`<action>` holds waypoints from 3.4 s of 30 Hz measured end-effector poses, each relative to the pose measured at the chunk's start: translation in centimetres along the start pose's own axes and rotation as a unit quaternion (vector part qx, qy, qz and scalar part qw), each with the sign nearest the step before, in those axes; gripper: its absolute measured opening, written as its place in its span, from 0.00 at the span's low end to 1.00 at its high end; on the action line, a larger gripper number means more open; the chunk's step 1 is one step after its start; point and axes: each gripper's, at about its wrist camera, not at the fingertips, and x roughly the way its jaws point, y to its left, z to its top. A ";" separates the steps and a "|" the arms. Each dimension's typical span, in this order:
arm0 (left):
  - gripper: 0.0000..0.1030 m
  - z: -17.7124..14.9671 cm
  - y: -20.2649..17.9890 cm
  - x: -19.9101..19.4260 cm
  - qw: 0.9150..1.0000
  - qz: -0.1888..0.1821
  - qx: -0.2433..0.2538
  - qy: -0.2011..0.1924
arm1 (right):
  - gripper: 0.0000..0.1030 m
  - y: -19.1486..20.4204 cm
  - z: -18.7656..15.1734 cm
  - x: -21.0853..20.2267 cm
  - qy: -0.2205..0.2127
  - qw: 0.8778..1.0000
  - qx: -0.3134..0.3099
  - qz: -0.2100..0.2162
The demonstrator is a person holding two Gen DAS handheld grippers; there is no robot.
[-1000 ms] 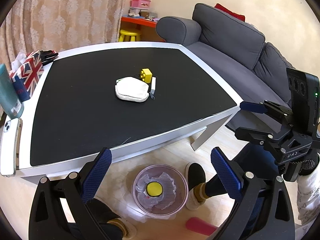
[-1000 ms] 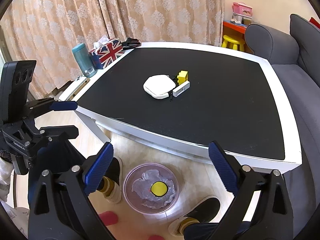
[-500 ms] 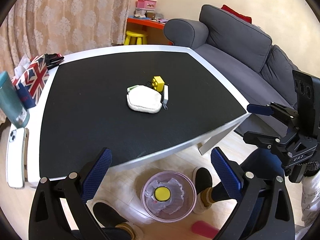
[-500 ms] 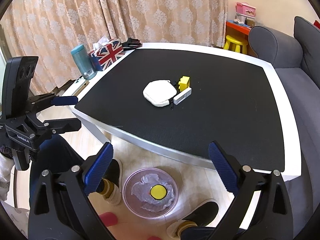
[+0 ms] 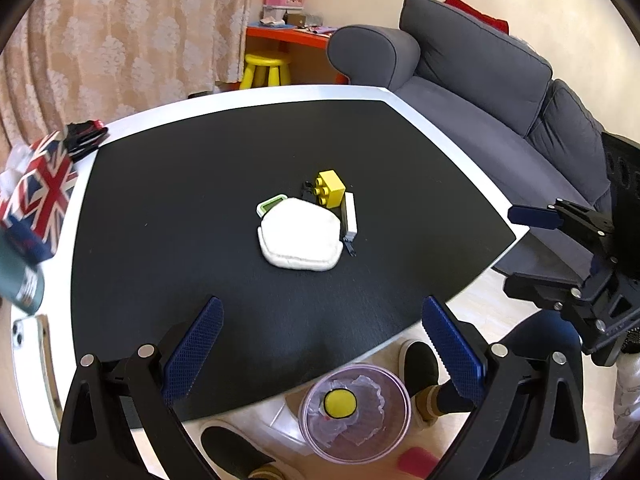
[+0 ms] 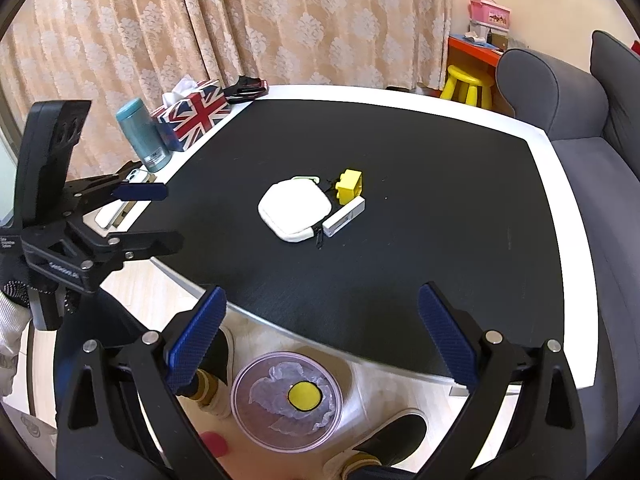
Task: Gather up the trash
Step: 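Reach the left gripper to the white pouch and grasp it, then lift the white pouch with the left gripper while the right gripper grasps the white stick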
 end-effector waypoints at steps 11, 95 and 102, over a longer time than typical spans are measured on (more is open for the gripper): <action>0.93 2.8 0.8 5.3 0.999 -0.003 0.024 0.039 | 0.92 -1.7 1.0 1.7 0.012 1.000 0.011 -0.005; 0.67 3.6 5.9 4.7 1.000 0.013 -0.007 0.007 | 0.13 -1.7 5.9 16.8 0.094 0.994 0.043 -0.040; 0.67 3.0 5.1 4.6 1.000 0.005 -0.003 0.007 | 0.08 -2.1 5.5 15.5 0.085 0.995 0.037 -0.045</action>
